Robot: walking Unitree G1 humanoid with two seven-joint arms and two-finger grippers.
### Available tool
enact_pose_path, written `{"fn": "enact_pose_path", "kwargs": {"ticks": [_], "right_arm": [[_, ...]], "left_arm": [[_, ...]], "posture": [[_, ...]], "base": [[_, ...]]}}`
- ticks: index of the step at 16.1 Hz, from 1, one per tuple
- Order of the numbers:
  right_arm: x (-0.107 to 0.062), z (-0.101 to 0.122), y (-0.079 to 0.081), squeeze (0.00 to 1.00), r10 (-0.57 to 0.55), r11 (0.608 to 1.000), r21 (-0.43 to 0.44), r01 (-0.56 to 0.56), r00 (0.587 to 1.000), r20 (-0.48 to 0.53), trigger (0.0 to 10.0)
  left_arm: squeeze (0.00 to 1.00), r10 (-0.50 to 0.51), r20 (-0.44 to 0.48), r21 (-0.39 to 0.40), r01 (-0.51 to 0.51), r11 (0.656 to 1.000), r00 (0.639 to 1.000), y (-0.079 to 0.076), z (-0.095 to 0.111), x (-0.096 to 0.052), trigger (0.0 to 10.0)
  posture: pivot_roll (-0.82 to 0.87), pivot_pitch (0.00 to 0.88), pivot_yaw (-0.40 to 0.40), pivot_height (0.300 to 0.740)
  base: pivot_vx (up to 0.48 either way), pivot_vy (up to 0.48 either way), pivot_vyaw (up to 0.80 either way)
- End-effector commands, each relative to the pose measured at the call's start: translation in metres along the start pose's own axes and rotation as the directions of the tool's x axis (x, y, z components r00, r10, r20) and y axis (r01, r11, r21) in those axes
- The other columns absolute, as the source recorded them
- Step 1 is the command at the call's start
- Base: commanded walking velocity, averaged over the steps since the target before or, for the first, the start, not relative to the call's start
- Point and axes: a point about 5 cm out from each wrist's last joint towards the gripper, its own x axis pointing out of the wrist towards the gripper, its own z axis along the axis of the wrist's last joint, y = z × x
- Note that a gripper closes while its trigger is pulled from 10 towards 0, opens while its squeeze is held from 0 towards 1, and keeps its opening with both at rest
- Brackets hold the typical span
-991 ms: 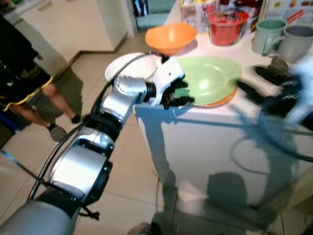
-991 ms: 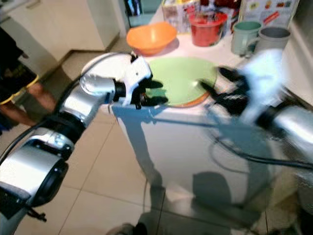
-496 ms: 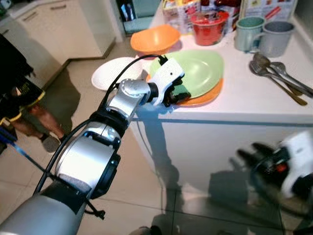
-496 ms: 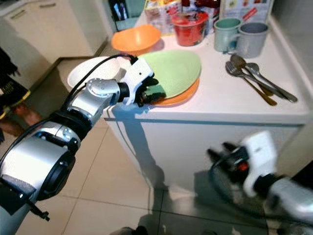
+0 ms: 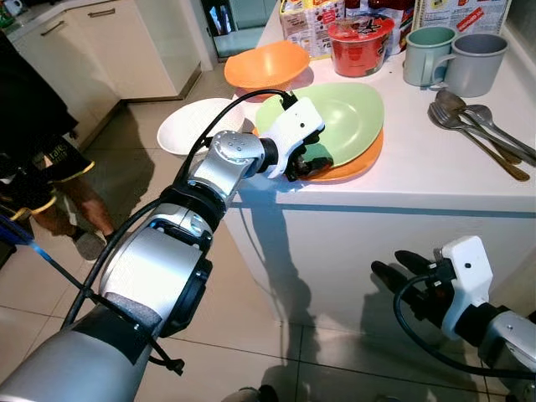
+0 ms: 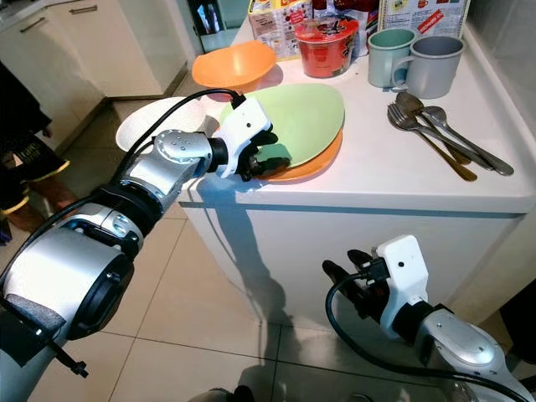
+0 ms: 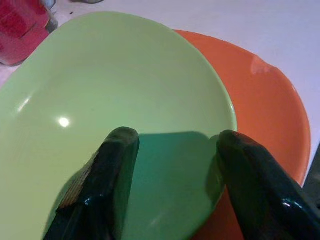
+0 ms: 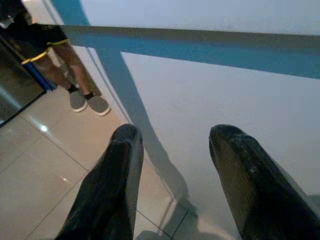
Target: Setting the table
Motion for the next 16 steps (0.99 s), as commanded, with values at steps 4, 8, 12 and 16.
{"fn": "enact_pose_path", "kwargs": {"ticks": [4, 8, 12, 16], "right_arm": [[0.009, -0.004, 0.005, 0.00, 0.011, 1.000, 0.005, -0.011, 1.000, 0.008, 10.0], [0.016, -0.004, 0.005, 0.00, 0.009, 1.000, 0.003, -0.009, 1.000, 0.015, 10.0], [0.019, -0.002, 0.004, 0.00, -0.001, 1.000, 0.000, 0.001, 1.000, 0.024, 10.0], [0.023, -0.001, 0.000, 0.00, -0.034, 0.999, -0.008, 0.034, 0.999, 0.020, 10.0]], "left_arm": [[0.00, -0.008, -0.280, 0.111, 0.041, 0.993, 0.960, 0.001, -0.054, -0.023, 10.0], [0.00, 0.067, -0.382, 0.274, 0.043, 0.961, 0.922, 0.004, -0.064, -0.029, 10.0], [0.00, 0.093, -0.382, 0.310, 0.032, 0.950, 0.919, 0.007, -0.060, -0.028, 10.0], [0.00, 0.164, -0.421, 0.396, 0.018, 0.918, 0.892, 0.014, -0.061, -0.032, 10.0]], "posture": [[-0.15, 0.091, 0.241, 0.740], [-0.15, 0.077, 0.242, 0.740], [-0.16, 0.081, 0.241, 0.740], [-0.16, 0.091, 0.245, 0.740]], "base": [[0.000, 0.000, 0.00], [0.000, 0.000, 0.00], [0.000, 0.000, 0.00], [0.000, 0.000, 0.00]]}}
